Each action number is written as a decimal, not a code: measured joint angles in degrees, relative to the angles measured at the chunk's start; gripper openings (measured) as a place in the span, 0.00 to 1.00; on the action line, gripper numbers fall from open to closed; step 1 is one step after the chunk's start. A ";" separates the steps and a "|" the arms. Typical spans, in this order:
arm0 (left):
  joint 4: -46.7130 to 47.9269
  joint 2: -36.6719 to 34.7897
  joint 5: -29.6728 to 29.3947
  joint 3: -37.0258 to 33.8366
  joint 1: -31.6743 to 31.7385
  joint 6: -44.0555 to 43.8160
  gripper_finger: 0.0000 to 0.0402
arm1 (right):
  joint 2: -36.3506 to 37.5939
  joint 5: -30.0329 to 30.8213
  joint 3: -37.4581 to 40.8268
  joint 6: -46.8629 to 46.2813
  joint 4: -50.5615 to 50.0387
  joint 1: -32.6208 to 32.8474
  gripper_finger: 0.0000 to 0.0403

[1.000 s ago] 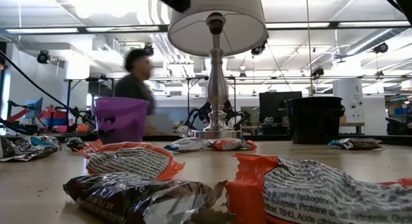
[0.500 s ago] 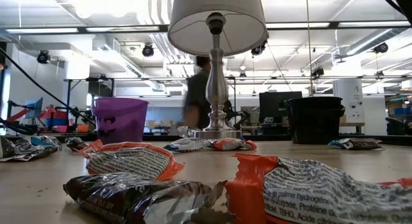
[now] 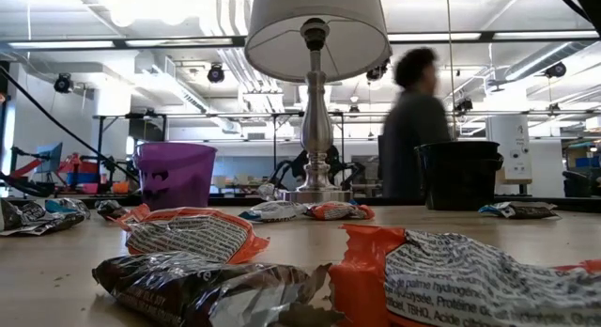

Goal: Sort candy
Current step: Put the black chocolate into the orange bucket

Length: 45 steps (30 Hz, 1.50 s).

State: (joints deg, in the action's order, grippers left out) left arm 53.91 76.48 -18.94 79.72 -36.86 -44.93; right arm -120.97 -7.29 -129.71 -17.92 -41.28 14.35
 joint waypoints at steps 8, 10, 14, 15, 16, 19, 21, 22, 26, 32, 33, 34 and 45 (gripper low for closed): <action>-0.39 1.46 -0.04 0.00 1.47 2.69 0.45 | 0.00 -0.04 0.00 0.16 0.01 0.00 0.03; -0.44 1.58 0.00 0.00 1.79 3.17 0.42 | 0.00 -0.02 0.00 0.16 -0.04 0.00 0.03; -0.42 1.58 0.11 0.00 2.01 3.74 0.35 | 0.00 -0.02 0.00 0.23 -0.10 -0.02 0.03; -0.42 1.56 0.33 0.00 2.03 3.74 0.33 | 0.00 -0.02 0.00 0.69 -0.11 -0.04 0.03; -0.42 1.54 0.62 0.00 2.03 3.74 0.31 | 0.00 -0.02 0.00 1.04 -0.03 -0.04 0.03; -0.60 1.54 1.62 0.00 2.05 3.74 0.25 | 0.00 -0.04 0.00 1.46 0.02 -0.02 0.03; -0.68 1.54 1.79 0.00 2.05 3.74 0.21 | 0.02 -0.04 0.00 1.89 0.02 -0.02 0.03; -0.80 1.54 1.87 0.00 2.05 3.74 0.19 | 0.02 -0.08 0.00 2.15 0.00 -0.02 0.03; -1.26 1.54 2.01 0.00 2.03 3.74 0.13 | 0.09 -0.22 0.00 2.84 -0.07 -0.04 0.03; -1.33 1.54 2.03 0.00 2.03 3.73 0.11 | 0.11 -0.61 0.00 3.46 0.02 -0.13 0.13; -1.36 1.54 2.01 0.00 2.03 3.73 0.11 | 0.11 -0.63 0.00 3.51 0.02 -0.13 0.16; -1.35 1.54 2.01 0.00 2.05 3.73 0.11 | 0.11 -0.63 0.00 3.53 0.06 -0.13 0.19; -0.84 1.54 2.13 0.00 2.05 3.71 0.11 | 0.43 -0.71 -0.61 2.00 -1.77 -0.11 0.40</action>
State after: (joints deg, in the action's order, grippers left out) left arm 53.07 78.02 -16.81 79.72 -34.81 -41.21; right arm -120.54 -8.00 -130.32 -15.92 -43.05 14.24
